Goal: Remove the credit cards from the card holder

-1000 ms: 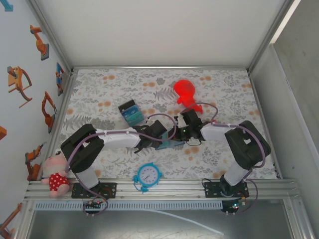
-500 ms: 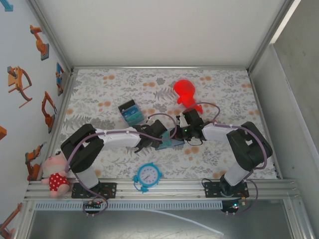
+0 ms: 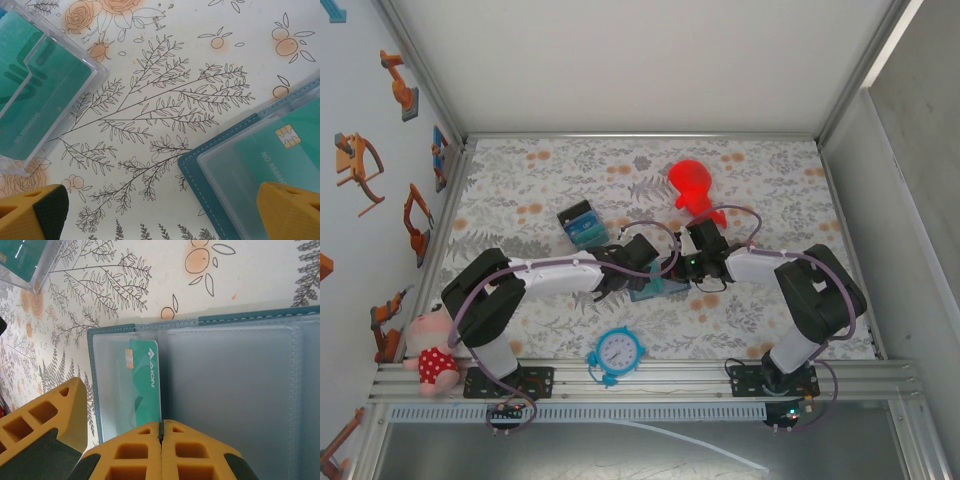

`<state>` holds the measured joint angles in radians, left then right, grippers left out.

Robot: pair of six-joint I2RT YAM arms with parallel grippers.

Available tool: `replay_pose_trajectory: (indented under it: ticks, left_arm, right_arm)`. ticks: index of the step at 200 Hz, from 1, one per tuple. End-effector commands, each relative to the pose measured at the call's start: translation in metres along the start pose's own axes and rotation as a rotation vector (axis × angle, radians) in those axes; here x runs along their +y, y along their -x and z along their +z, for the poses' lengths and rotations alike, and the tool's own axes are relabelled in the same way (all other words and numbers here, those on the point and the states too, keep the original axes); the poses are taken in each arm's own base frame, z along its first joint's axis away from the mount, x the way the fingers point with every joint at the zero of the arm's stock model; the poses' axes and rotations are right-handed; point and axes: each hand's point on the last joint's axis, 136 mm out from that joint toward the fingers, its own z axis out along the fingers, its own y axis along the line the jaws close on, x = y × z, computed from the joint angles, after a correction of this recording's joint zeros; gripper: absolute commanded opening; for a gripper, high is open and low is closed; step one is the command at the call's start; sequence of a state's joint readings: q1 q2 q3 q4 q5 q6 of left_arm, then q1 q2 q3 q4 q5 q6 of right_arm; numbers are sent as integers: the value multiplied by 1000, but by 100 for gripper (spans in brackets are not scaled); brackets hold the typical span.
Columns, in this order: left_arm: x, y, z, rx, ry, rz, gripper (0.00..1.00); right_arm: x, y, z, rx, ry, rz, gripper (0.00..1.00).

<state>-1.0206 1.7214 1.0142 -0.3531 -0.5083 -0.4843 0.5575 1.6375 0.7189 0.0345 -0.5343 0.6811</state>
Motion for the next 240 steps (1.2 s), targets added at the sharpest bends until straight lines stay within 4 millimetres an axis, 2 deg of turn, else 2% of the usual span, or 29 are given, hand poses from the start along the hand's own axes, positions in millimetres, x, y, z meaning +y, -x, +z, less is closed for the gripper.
replay_pose_trajectory:
  ticks: [1, 111, 147, 175, 240]
  left_arm:
    - [-4, 2, 1, 6, 0, 17, 97]
    - [-6, -14, 16, 58, 17, 52, 97]
    - [-6, -15, 18, 62, 19, 52, 97]
    - [-7, -16, 18, 65, 18, 51, 97]
    - [-8, -18, 18, 69, 12, 44, 97]
  right_arm:
    - [1, -1, -4, -8, 6, -8, 0]
    - [-1, 3, -14, -34, -15, -9, 0]
    - [16, 3, -9, -31, 105, -2, 0]
    - [26, 4, -5, -31, 186, 2, 8]
    - [25, 3, 5, -12, 223, 18, 15]
